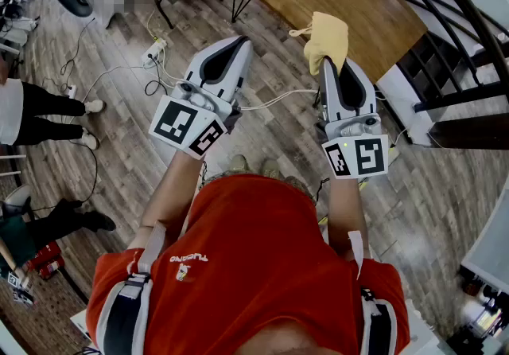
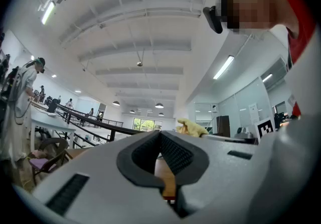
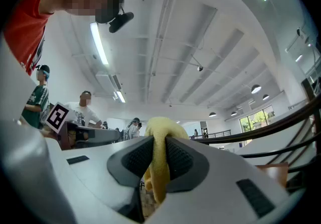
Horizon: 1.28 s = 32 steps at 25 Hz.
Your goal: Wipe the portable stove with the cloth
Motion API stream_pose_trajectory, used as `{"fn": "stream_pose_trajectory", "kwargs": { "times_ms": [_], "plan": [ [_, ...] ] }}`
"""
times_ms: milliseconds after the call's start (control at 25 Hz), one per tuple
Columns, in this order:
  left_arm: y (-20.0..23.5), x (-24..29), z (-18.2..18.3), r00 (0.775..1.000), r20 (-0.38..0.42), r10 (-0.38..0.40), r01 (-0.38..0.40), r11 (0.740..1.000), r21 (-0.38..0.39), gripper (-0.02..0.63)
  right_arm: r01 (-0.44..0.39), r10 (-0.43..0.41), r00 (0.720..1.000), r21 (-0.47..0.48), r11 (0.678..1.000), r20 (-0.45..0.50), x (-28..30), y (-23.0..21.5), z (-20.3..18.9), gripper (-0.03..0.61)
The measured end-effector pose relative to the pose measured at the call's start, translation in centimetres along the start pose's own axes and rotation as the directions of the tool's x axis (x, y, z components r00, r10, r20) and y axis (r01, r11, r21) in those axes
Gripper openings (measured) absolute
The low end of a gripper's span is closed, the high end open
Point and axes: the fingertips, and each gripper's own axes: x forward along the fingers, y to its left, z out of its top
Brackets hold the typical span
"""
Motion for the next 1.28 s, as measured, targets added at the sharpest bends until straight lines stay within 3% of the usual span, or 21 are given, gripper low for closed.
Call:
{"fn": "stream_pose_trajectory", "kwargs": {
  "times_ms": [680, 1040, 1280],
  "plan": [
    [0.7, 2.5, -1.4, 0.997, -0.004, 0.073, -0.073, 0.997, 0.004, 0.009, -0.036, 0.036, 0.999, 0.037, 0.999, -0.001, 0.5, -3.6, -1.3, 0.084],
    [7.5, 7.6, -2.4, 0.999, 0.014, 0.048, -0.048, 0.999, -0.002, 0.009, -0.011, 0.011, 1.0, 0.003, 1.0, -0.002, 7.7, -6.2, -3.6, 0.084],
    [15.4, 13.0, -3.0, 1.0, -0.015, -0.005, 0.006, 1.0, 0.011, 0.009, 0.039, -0.039, 0.999, -0.019, 0.999, -0.036, 16.3, -8.3, -6.0, 0.084]
  ]
}}
